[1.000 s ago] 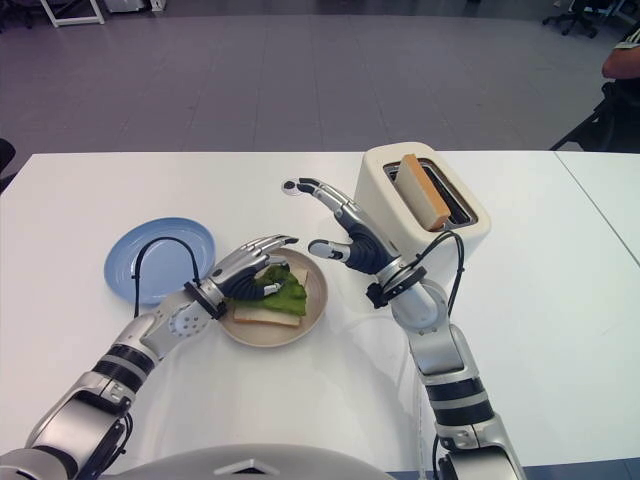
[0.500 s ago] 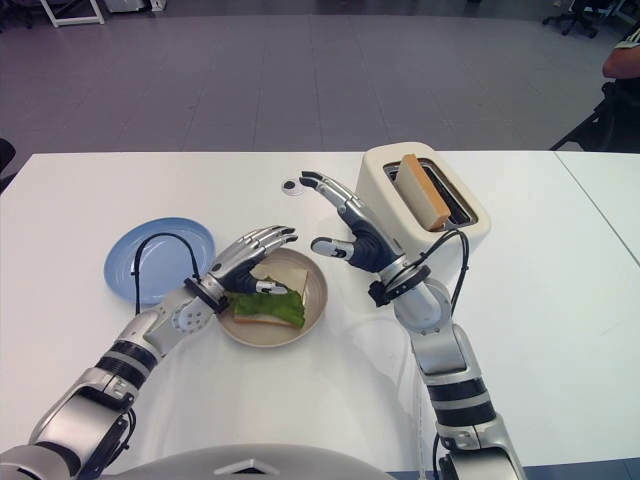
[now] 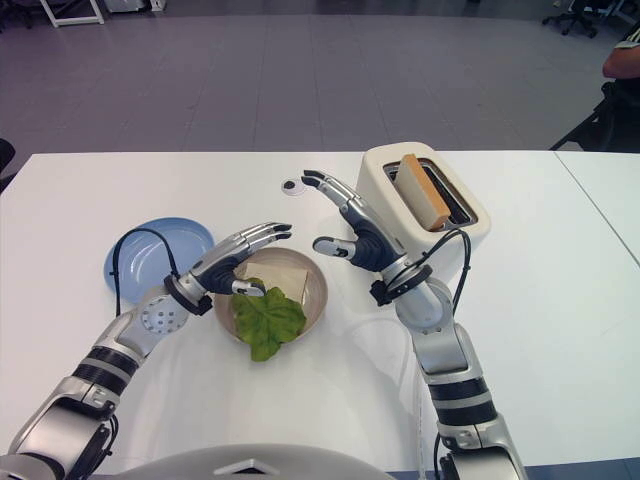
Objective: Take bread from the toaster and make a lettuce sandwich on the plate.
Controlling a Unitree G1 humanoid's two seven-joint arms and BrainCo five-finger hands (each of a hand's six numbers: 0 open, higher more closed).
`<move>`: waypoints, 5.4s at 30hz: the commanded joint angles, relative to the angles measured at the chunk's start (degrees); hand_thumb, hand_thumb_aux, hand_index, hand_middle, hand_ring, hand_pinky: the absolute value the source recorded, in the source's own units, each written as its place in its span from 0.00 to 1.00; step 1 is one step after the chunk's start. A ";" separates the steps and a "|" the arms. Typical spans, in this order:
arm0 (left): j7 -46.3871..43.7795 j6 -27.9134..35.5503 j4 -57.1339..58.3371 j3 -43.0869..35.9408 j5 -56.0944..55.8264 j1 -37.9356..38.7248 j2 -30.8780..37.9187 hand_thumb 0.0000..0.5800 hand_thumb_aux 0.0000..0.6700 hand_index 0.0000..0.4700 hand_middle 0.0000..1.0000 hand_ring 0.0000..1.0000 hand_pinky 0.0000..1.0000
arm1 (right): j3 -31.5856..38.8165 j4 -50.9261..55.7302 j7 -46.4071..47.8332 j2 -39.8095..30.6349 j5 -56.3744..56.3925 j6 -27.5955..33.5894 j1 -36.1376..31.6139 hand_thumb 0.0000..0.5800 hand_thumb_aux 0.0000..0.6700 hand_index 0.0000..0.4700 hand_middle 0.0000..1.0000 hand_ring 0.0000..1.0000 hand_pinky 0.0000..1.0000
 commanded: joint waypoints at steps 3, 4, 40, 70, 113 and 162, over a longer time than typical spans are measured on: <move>4.67 4.82 6.86 -2.87 12.88 -0.82 2.56 0.83 0.59 0.59 0.00 0.00 0.00 | 0.10 0.68 0.37 -0.01 0.14 -0.14 -0.25 0.00 0.00 0.00 0.00 0.00 0.00; 5.60 5.16 7.92 -3.40 14.16 -1.19 2.42 0.89 0.66 0.66 0.00 0.00 0.00 | 0.16 0.73 0.40 0.00 0.13 -0.16 -0.22 0.00 0.00 0.00 0.00 0.00 0.00; 2.53 -0.30 5.79 -4.24 9.01 0.35 2.47 0.86 0.62 0.62 0.00 0.00 0.00 | 0.16 1.19 0.65 -0.12 0.07 -0.23 -0.18 0.00 0.00 0.00 0.00 0.00 0.00; 7.74 0.65 6.61 -0.84 8.90 -2.15 -0.90 1.00 0.98 0.98 0.00 0.00 0.00 | 0.30 0.53 0.70 0.08 0.18 -0.18 0.11 0.00 0.00 0.00 0.00 0.00 0.00; 6.65 -3.32 4.48 11.36 -5.54 -0.61 0.28 0.00 0.00 0.00 0.00 0.00 0.00 | -8.79 16.46 -18.94 -17.87 -28.75 3.88 -0.56 0.00 0.00 0.00 0.00 0.00 0.00; -45.42 -0.07 -27.71 13.16 -72.36 15.70 0.20 0.00 0.00 0.00 0.00 0.00 0.00 | 10.98 10.98 -1.52 6.35 4.16 -1.66 -0.12 1.00 1.00 1.00 1.00 1.00 1.00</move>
